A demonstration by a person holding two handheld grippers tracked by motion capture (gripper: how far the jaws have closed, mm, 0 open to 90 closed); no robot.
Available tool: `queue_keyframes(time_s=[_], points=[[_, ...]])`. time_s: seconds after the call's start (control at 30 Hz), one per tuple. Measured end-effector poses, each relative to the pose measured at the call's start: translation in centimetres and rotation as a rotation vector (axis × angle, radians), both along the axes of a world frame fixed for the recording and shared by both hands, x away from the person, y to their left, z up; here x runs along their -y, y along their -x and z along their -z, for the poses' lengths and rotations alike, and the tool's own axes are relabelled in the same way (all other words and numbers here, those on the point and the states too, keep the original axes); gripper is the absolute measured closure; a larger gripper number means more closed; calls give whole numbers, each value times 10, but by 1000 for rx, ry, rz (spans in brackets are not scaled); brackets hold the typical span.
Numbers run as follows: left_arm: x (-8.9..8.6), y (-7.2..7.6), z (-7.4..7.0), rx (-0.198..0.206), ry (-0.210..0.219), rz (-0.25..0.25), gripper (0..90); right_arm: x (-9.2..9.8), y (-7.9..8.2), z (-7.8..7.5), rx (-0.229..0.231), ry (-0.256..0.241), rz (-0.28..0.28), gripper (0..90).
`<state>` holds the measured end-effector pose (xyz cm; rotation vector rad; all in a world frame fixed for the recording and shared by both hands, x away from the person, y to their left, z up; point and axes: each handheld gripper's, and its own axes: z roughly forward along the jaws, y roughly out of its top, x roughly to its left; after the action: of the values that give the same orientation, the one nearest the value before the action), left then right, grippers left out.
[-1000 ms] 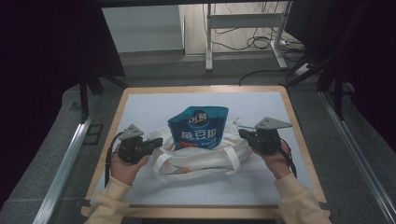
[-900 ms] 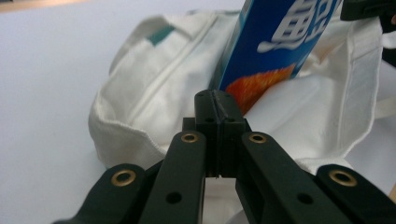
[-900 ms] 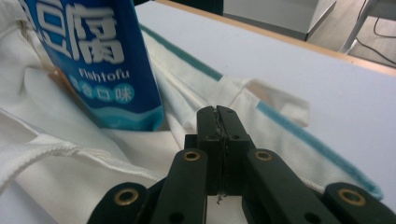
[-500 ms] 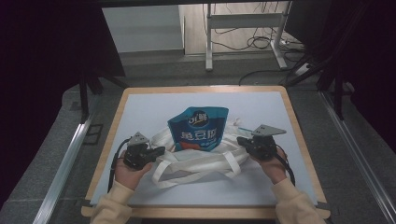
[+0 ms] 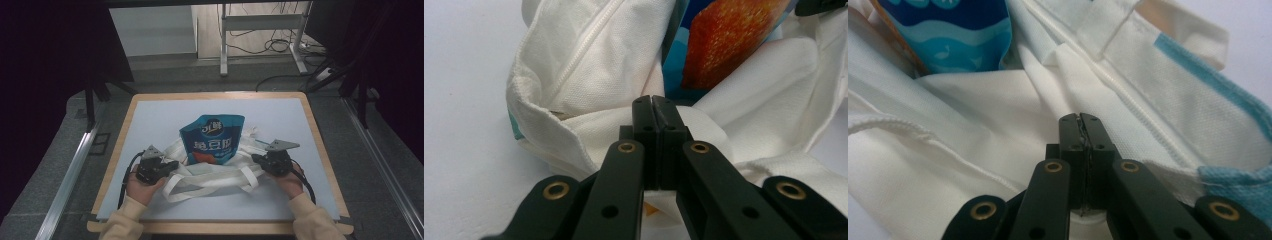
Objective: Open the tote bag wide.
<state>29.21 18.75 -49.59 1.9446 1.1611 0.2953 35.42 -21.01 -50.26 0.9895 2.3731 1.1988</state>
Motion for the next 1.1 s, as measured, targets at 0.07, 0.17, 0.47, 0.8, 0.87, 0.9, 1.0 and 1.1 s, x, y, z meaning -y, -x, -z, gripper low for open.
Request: queue_keyframes(time_s=[0.07, 0.17, 0.47, 0.8, 0.87, 0.9, 1.0, 1.1], points=[[0, -1, 1, -3, -3, -2, 898, 0, 0, 2, -7, 0, -3, 885], [0, -1, 3, -6, 0, -6, 899, 0, 0, 3, -9, 0, -7, 887], [1, -3, 8, -14, -17, -10, 898, -2, 0, 10, -27, 17, -25, 889], [2, 1, -6, 24, -3, 2, 897, -2, 5, -5, 31, -15, -14, 888], [3, 3, -13, 48, -2, 10, 897, -2, 9, -18, 64, -43, -16, 887], [3, 4, -17, 61, -3, 10, 897, -2, 9, -18, 64, -43, -16, 887], [3, 4, -27, 82, 5, 8, 897, -6, 15, -29, 81, -71, -34, 887], [3, -3, -32, 74, 12, 7, 897, -12, 20, -33, 86, -73, -54, 887]])
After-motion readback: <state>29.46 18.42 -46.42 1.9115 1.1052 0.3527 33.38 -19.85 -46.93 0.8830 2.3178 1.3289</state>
